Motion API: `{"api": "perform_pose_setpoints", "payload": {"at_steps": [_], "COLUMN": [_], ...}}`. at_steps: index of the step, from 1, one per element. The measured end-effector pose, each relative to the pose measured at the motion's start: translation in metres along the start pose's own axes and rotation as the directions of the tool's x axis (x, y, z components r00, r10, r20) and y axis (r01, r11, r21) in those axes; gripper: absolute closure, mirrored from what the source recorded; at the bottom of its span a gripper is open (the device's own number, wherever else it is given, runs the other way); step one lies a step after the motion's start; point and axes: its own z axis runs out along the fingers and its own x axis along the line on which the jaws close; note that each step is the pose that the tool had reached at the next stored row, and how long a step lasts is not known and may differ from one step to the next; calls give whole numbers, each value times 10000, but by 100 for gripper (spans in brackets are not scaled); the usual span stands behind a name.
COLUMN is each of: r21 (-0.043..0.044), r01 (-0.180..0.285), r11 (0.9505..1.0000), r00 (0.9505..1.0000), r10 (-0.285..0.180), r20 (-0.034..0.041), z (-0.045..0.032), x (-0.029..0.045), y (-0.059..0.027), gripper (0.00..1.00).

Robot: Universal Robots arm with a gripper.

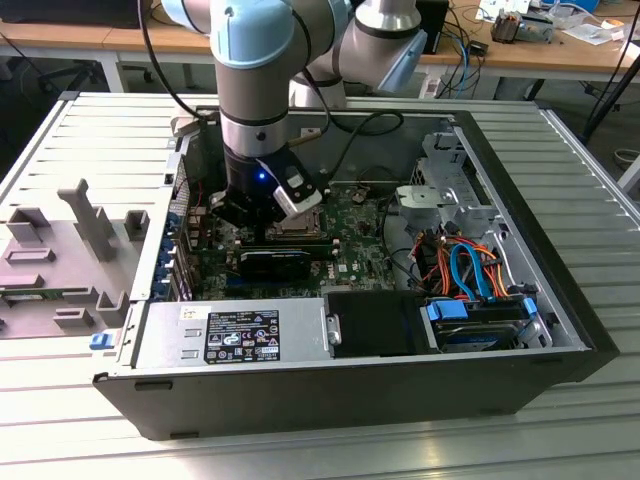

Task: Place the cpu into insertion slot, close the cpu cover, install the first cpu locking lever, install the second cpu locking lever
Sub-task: 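Install the second cpu locking lever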

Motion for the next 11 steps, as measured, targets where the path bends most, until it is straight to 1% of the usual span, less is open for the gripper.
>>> {"api": "perform_pose_setpoints", "payload": {"at_steps": [5,8,11], "r21": [1,-1,1], "r01": [1,0,-1], "r11": [10000,10000,10000], "r00": [10000,10000,10000], "r10": [-1,0,1], "r20": [-1,0,0], "z": [20,20,14], "x": [-5,10,10], "y": [-7,-72,-73], "gripper": [89,89,89]}}
